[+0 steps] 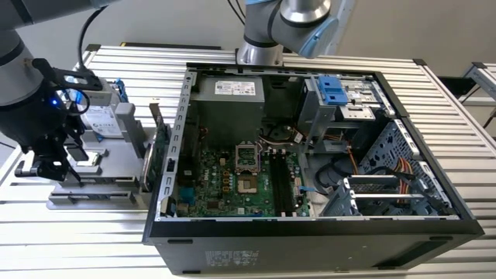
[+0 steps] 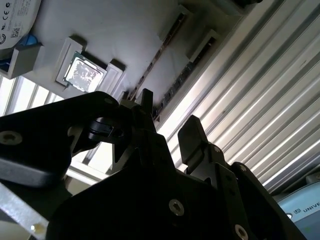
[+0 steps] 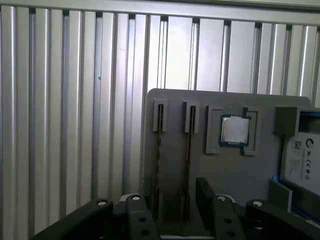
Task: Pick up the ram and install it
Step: 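Pick up the ram and move it above insertion slot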
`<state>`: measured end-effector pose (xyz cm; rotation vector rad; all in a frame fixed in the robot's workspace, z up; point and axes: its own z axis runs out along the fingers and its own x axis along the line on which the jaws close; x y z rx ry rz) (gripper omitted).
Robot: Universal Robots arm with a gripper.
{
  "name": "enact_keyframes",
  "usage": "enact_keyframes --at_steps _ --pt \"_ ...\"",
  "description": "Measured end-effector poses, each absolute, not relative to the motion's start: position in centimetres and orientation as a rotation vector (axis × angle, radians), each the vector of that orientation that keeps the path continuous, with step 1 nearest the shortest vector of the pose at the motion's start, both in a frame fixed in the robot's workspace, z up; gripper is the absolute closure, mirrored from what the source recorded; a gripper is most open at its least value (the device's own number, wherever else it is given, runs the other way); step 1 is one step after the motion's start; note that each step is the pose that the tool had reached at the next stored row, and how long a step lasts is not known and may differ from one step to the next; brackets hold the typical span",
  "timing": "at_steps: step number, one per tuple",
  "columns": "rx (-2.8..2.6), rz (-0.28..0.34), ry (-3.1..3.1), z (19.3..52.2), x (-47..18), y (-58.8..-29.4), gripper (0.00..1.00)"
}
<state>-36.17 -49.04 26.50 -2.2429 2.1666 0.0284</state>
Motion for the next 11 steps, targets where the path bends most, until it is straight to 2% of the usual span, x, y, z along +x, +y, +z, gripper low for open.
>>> enact_keyframes --at_steps 11 --pt "-2.243 0.028 2.167 25.57 -36.05 -49.19 0.00"
